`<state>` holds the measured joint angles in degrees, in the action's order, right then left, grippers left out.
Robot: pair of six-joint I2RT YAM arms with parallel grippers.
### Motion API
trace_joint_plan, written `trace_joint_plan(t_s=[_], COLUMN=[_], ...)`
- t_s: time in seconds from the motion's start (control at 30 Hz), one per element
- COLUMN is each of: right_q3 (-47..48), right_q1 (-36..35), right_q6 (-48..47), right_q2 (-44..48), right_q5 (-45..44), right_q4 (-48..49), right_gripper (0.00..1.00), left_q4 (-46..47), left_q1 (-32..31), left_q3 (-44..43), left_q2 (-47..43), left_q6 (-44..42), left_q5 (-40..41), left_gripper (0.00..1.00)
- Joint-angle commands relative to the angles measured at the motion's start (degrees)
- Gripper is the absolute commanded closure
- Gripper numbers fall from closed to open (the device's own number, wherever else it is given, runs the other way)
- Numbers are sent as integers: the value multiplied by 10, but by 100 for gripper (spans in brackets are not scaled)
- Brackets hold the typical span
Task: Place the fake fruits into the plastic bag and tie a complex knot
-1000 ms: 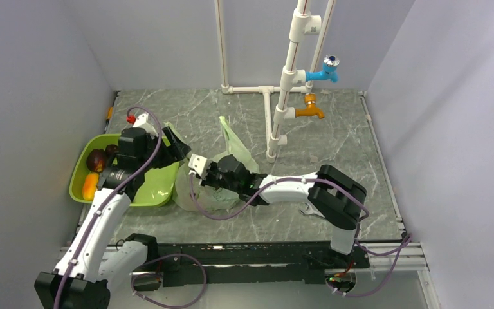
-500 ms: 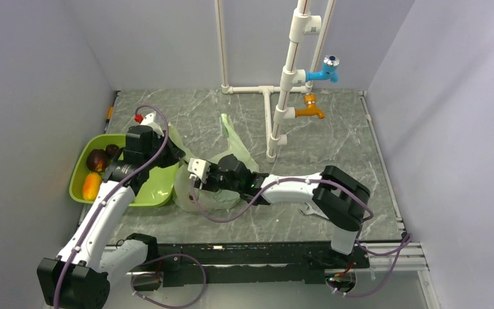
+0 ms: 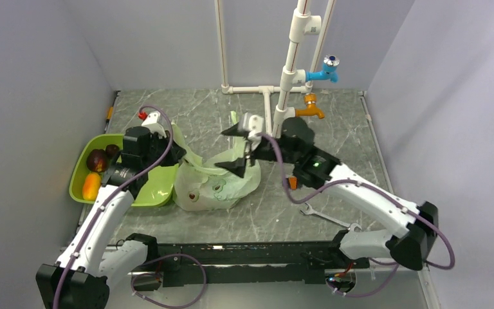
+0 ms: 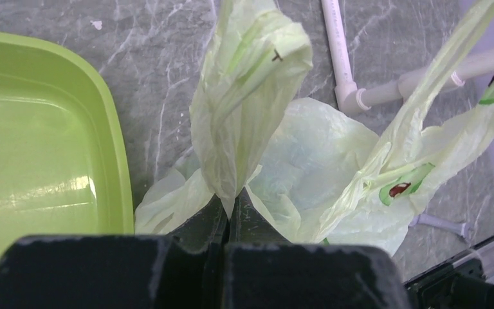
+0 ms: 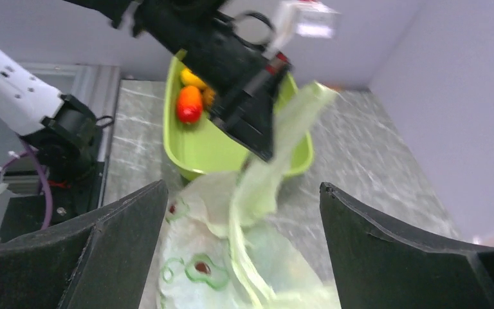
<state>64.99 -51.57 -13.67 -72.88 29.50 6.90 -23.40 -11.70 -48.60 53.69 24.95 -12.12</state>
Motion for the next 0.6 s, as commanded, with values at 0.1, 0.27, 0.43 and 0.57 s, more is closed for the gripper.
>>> trace_joint_plan(t_s=[0.1, 0.27, 0.43, 0.57], right_q3=[-19, -40, -26, -16], right_q1=[125, 175, 197, 222], right_q6=[58, 24, 12, 18], right_q2=[49, 49, 4, -41], right_q5=[53, 85, 116, 149], right_q4=[-201, -243, -240, -222], right_gripper=[4, 4, 4, 4], left_q4=[36, 41, 63, 74], left_q1=[13, 17, 19, 20], left_q3=[21, 27, 38, 41], left_q2=[-42, -45, -40, -28], left_q6=[-101, -146, -191, -263], left_q5=[-91, -126, -180, -237], left_gripper=[100, 100, 100, 100])
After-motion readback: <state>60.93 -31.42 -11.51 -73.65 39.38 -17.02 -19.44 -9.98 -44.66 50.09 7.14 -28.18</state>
